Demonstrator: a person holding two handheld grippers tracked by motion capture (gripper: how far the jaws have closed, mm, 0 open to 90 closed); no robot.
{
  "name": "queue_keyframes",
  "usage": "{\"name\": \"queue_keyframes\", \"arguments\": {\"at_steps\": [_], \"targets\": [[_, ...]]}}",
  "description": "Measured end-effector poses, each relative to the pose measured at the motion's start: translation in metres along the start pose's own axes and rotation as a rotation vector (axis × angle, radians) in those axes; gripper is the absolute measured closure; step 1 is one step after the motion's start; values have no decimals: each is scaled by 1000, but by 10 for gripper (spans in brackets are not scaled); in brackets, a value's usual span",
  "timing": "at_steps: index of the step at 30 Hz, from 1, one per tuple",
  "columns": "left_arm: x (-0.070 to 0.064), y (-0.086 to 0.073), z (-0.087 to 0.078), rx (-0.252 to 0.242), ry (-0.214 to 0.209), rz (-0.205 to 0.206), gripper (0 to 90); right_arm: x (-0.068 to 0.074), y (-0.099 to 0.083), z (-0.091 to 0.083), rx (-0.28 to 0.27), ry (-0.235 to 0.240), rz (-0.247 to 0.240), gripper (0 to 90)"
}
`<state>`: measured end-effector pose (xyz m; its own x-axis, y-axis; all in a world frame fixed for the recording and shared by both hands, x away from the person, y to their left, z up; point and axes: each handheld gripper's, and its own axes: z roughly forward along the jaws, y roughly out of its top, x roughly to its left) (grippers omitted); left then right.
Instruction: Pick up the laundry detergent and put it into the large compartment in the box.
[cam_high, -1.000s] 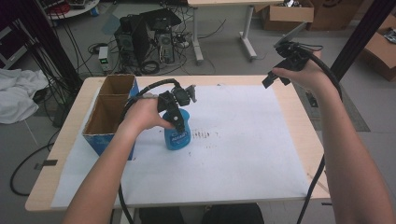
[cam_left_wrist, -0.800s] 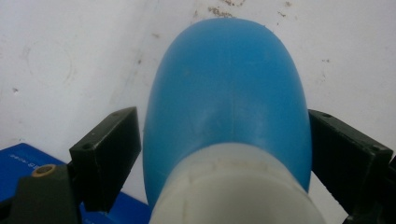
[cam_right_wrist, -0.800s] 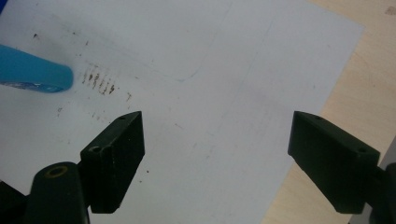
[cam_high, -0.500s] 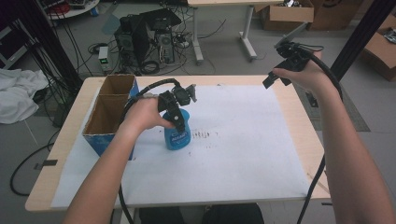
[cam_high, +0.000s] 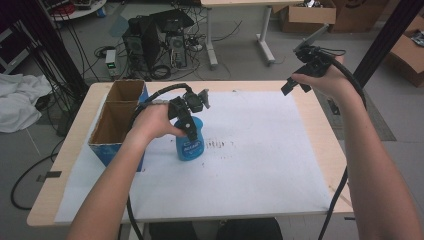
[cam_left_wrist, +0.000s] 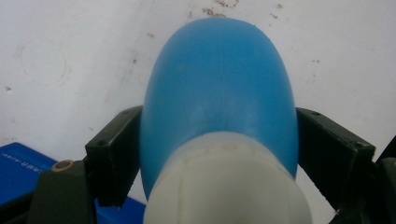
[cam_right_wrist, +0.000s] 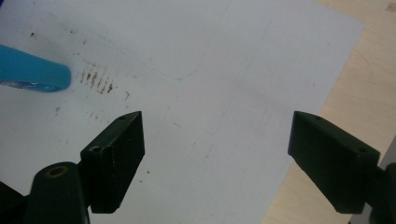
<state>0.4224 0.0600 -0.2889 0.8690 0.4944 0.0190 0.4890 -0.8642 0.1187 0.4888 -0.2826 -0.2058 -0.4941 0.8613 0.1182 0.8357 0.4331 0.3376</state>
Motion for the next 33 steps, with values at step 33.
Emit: {"name": "queue_keyframes", "arguments": {"at_steps": [33], "targets": [[2, 3, -7, 18, 14, -15, 377, -2, -4, 2, 0, 4, 0, 188]]}}
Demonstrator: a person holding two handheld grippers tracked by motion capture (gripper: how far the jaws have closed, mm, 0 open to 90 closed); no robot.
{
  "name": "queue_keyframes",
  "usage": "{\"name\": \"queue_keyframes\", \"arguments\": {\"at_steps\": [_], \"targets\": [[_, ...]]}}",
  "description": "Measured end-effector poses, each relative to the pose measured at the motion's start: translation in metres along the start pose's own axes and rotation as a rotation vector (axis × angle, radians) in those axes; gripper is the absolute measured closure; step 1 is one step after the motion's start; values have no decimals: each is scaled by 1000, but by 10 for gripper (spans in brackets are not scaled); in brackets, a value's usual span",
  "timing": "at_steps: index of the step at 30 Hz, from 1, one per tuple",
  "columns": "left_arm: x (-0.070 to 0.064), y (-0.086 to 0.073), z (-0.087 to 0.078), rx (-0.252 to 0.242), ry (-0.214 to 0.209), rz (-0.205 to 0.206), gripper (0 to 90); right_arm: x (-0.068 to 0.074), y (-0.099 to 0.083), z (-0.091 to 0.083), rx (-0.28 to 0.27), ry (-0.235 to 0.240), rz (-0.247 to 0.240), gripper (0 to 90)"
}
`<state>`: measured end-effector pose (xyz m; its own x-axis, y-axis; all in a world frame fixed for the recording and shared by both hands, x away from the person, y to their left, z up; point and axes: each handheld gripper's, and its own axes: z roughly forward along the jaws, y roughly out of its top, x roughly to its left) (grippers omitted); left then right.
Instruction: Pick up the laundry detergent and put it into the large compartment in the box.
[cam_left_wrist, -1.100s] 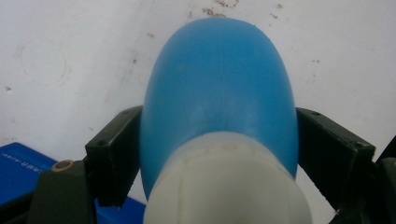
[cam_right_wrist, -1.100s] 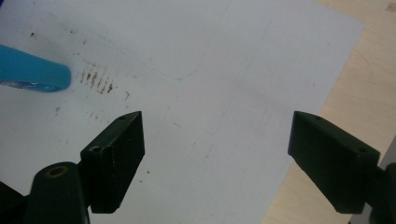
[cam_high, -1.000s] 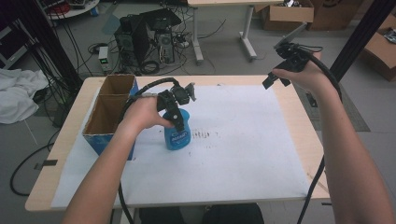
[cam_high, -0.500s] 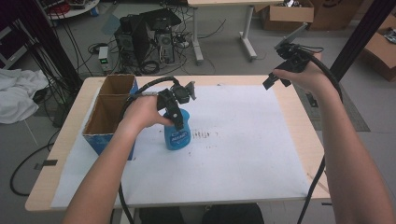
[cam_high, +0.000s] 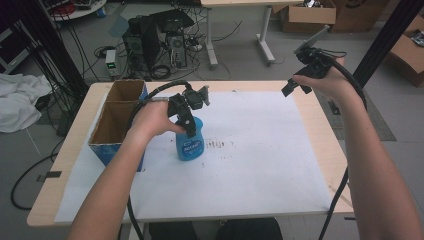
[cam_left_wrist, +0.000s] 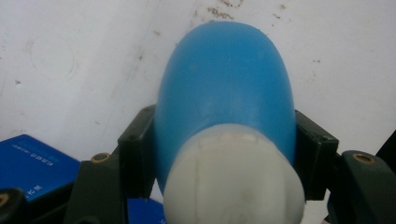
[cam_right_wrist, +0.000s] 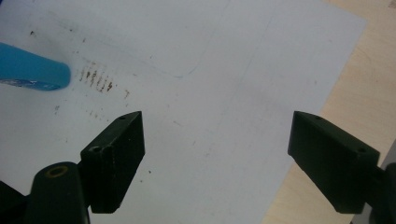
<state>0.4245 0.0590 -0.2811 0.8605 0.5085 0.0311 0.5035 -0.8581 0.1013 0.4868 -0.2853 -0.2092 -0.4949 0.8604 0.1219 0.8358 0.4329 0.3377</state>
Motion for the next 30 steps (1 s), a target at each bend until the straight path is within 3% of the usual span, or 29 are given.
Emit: {"name": "queue_keyframes", "arguments": {"at_steps": [6, 10, 21, 30], "targets": [[-1, 1, -1, 5, 7, -25, 380, 0, -1, -1, -1, 2, 3, 189], [-2, 2, -8, 3, 57, -44, 381, 0, -2, -2, -4, 2, 2, 189], [13, -11, -73, 6, 53, -303, 382, 3, -2, -9, -8, -9, -2, 190], [30, -39, -142, -31, 100, -548, 383, 6, -2, -21, -26, -8, -4, 191]]}}
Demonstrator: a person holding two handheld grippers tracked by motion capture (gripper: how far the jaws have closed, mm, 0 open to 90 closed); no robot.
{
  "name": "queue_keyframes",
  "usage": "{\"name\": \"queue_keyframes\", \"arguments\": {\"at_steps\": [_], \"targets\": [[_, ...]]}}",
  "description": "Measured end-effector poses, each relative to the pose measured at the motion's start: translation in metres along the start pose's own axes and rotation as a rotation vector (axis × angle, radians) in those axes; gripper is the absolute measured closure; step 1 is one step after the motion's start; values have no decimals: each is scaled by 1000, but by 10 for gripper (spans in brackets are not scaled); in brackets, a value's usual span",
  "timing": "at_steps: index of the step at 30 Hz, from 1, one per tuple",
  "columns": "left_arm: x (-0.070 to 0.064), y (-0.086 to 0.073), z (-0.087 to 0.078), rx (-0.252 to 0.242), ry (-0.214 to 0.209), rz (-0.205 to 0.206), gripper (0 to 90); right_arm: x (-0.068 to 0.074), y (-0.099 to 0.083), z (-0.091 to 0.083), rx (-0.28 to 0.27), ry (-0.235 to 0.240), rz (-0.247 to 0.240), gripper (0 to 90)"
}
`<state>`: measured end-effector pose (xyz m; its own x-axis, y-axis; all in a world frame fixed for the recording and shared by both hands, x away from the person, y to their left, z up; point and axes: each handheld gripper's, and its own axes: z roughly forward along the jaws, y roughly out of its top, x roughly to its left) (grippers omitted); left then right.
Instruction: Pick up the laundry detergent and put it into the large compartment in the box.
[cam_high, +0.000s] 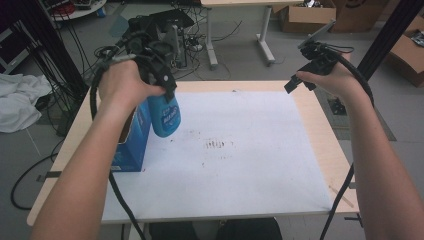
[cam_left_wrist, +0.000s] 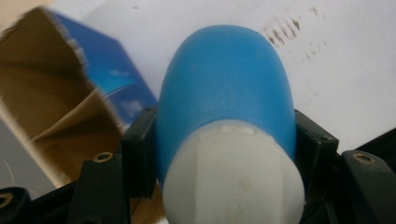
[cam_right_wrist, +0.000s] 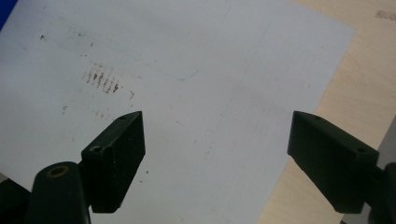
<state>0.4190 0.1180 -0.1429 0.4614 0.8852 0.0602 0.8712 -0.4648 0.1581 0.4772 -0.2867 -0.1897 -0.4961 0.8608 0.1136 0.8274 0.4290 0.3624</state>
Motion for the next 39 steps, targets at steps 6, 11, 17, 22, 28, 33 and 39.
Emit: {"name": "queue_keyframes", "arguments": {"at_steps": [6, 11, 17, 22, 28, 33, 39], "targets": [[28, -11, -31, -25, -12, -168, 383, 2, 1, -5, -10, 5, -3, 192], [53, -25, -48, -29, -8, -261, 383, 2, 1, -8, -13, 2, -3, 191], [77, -43, -51, -35, 28, -355, 383, 0, 0, -9, -13, 2, 1, 191], [93, -53, -45, -15, 37, -408, 383, -1, -1, -8, -12, 2, 2, 191], [102, -61, -37, 7, 56, -435, 383, -3, -2, -7, -11, -1, 4, 190], [107, -64, -26, 10, 52, -445, 383, -3, -2, -5, -6, 0, 4, 191], [109, -64, -5, 33, 55, -446, 383, -2, -2, -2, -1, 0, 1, 190]]}}
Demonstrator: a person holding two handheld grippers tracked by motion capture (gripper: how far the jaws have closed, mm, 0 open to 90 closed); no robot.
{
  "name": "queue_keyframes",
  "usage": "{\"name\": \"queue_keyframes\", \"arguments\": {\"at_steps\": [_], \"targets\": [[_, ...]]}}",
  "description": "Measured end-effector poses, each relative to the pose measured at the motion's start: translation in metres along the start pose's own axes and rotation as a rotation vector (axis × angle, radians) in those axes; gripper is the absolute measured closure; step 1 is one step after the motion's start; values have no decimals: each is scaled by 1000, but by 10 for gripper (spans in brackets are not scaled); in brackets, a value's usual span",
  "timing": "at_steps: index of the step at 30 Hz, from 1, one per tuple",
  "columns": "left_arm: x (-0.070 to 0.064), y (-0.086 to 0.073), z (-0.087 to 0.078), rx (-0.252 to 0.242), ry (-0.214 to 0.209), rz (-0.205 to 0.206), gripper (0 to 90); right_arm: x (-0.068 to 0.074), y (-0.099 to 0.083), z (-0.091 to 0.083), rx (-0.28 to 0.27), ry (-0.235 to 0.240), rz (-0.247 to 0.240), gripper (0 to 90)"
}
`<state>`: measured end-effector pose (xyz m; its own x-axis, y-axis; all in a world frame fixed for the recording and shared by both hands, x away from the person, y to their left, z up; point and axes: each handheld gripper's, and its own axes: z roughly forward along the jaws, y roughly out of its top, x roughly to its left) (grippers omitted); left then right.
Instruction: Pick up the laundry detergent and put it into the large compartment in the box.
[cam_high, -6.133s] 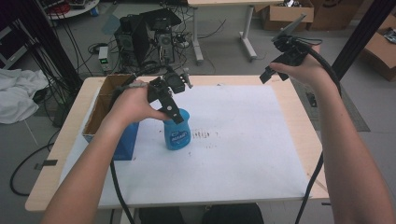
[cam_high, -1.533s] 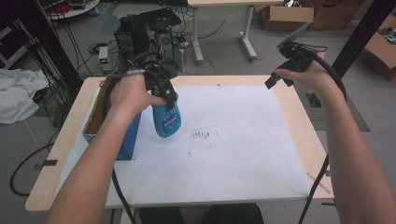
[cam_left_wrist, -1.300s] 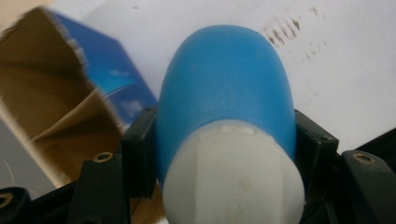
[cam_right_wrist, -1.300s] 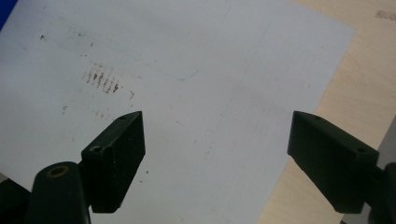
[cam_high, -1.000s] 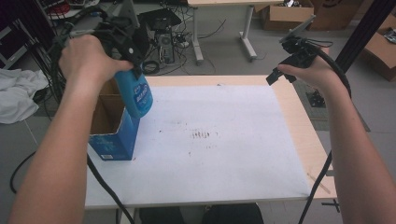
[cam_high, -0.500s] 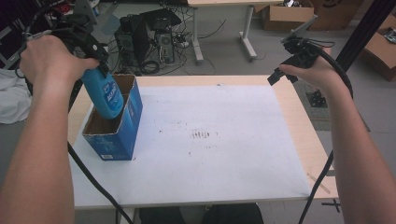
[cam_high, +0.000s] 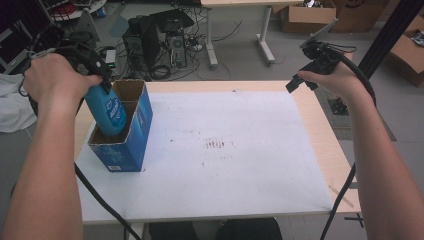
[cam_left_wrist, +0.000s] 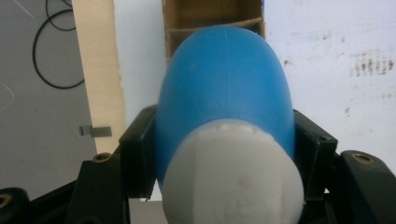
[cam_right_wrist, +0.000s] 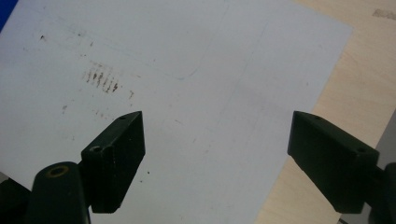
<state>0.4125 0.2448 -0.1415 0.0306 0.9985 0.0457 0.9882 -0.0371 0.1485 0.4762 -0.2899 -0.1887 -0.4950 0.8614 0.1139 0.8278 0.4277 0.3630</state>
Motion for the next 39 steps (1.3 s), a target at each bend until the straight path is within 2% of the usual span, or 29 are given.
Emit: {"name": "queue_keyframes", "arguments": {"at_steps": [13, 22, 32, 39], "targets": [[2, -1, 62, 68, -18, -5, 384, -1, -2, 5, 7, 0, 1, 191], [4, -4, 99, 108, -39, -15, 383, -1, -1, 9, 11, 2, 0, 191], [3, -8, 123, 128, -41, -8, 383, -1, -2, 13, 18, 1, 4, 191], [-2, -8, 129, 141, -22, 8, 383, 0, -2, 14, 20, 0, 0, 191]]}}
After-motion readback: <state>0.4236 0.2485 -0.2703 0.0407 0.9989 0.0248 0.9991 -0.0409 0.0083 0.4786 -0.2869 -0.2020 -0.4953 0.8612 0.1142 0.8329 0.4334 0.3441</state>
